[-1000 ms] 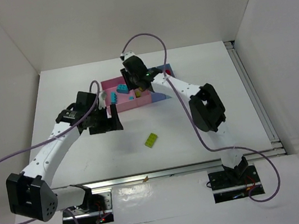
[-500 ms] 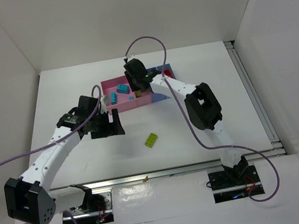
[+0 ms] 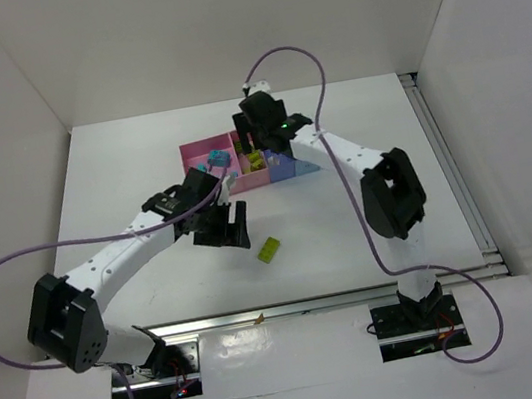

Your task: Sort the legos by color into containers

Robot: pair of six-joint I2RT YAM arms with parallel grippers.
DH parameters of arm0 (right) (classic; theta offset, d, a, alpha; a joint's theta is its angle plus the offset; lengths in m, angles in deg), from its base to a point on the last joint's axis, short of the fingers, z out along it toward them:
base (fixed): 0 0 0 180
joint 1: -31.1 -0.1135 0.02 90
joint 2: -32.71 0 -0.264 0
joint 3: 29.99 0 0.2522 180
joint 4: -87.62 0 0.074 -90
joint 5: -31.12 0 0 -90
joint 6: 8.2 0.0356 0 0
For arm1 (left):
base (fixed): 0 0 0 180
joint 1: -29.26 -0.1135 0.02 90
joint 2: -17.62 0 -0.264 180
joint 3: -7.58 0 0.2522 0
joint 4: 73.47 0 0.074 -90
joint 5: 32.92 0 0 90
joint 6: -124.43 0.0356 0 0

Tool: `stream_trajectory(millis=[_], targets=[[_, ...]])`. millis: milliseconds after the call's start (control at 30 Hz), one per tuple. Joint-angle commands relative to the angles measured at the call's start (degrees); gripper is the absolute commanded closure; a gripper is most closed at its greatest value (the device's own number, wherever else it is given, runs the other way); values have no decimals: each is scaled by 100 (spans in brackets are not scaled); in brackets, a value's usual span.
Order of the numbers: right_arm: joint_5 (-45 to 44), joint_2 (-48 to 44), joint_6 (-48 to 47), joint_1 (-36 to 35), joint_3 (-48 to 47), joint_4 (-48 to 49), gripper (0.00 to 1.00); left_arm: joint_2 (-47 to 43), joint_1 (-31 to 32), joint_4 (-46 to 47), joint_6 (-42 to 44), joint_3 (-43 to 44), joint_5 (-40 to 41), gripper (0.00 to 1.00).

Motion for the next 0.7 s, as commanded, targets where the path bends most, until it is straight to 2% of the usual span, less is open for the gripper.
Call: stream_trajectory(millis=[0,133,333,467,567,600,667], targets=[[-622,-1310,265,408,617,-156,13,465,423,363,132,571,148,10],[-684,-2767,600,1119,2223,-156,11,1256,1029,432,185,968,404,6],[-676,-3799,987,1621,3378,-551,10,2205,1478,556,133,1205,947,9],[-544,-4107,1049,1814,3572,-613,10,2636,1532,556,-95,1329,1379,18],[-544,-4108,1049,1815,3573,-666,10,2743,1532,687,-96,1381,1380,27],[-544,-4108,1049,1815,3521,-666,10,2839,1532,688,-96,1382,1380,31],[-544,-4108,1049,1868,3520,-666,10,2928,1532,688,-96,1443,1380,46]])
